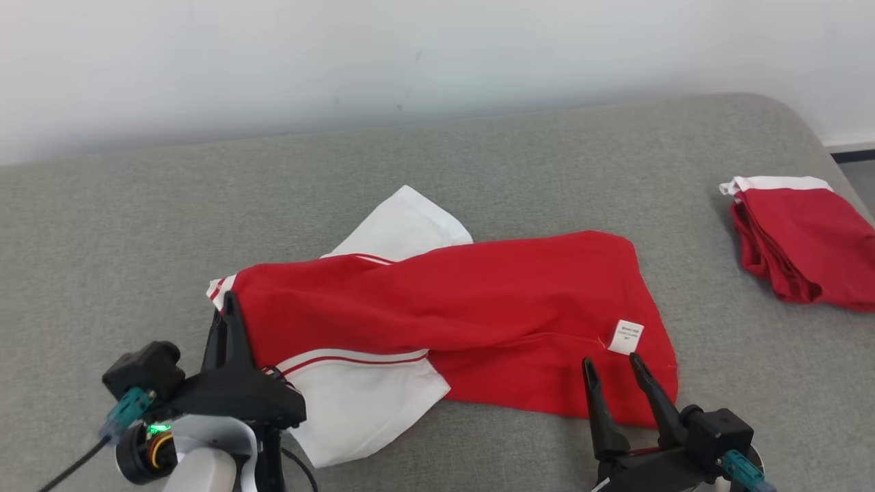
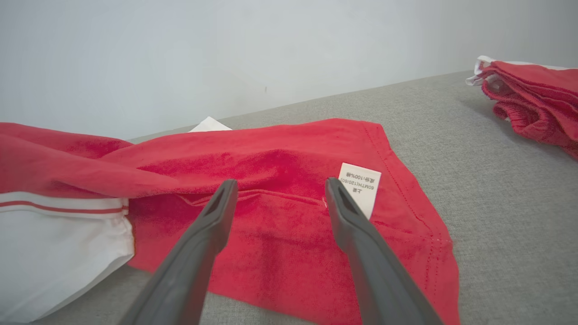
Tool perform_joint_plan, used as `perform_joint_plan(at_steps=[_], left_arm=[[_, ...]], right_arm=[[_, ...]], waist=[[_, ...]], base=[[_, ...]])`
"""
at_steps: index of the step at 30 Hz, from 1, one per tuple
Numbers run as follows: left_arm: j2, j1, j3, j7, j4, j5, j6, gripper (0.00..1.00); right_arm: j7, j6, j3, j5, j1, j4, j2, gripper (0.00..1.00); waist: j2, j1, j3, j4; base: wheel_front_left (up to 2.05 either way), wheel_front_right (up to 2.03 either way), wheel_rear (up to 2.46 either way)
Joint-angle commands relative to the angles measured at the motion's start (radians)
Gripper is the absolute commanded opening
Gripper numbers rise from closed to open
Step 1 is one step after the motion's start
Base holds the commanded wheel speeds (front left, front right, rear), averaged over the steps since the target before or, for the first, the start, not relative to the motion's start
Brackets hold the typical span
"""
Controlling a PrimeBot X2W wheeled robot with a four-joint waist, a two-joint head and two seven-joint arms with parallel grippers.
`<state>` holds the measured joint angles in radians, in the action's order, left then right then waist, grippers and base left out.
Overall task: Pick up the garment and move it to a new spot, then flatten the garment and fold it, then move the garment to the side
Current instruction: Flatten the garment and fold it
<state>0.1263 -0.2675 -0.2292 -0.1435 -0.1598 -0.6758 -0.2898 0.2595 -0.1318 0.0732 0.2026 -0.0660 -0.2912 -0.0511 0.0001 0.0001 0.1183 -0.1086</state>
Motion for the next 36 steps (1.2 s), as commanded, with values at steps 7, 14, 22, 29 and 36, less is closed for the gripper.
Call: perform_joint_plan(at_steps=[7, 14, 22, 29, 36], left_arm=[[0.032, -0.171, -0.007, -0.075, -0.333, 0.053, 0.053, 0.00], [0.042, -0.270, -0.011, -0.120, -0.492, 0.128, 0.091, 1.00], [0.050, -0.224, 0.048, -0.121, -0.452, 0.198, 0.080, 1.00], [0.047, -0.046, 0.097, -0.122, -0.264, 0.282, 0.085, 1.00], [0.023, 0.127, 0.121, -0.122, -0.031, 0.376, 0.115, 1.00]], right_arm=[[0.003, 0.003, 0.002, 0.012, -0.024, -0.003, 0.002, 1.00], [0.005, 0.003, -0.007, 0.011, -0.026, -0.004, 0.002, 1.00], [0.006, 0.003, -0.025, 0.000, -0.020, 0.010, 0.002, 1.00], [0.006, 0.003, -0.046, -0.009, -0.001, 0.017, 0.002, 1.00], [0.006, 0.003, -0.052, -0.014, 0.014, 0.022, 0.002, 1.00]], waist=[[-0.0001, -0.0001, 0.036, -0.065], [-0.0001, -0.0001, 0.045, -0.062], [-0.0001, -0.0001, 0.041, -0.031], [-0.0001, -0.0001, 0.025, 0.006], [-0.0001, -0.0001, -0.001, 0.041]], base=[[0.00, 0.00, 0.00], [0.00, 0.00, 0.00], [0.00, 0.00, 0.00], [0.00, 0.00, 0.00], [0.00, 0.00, 0.00]])
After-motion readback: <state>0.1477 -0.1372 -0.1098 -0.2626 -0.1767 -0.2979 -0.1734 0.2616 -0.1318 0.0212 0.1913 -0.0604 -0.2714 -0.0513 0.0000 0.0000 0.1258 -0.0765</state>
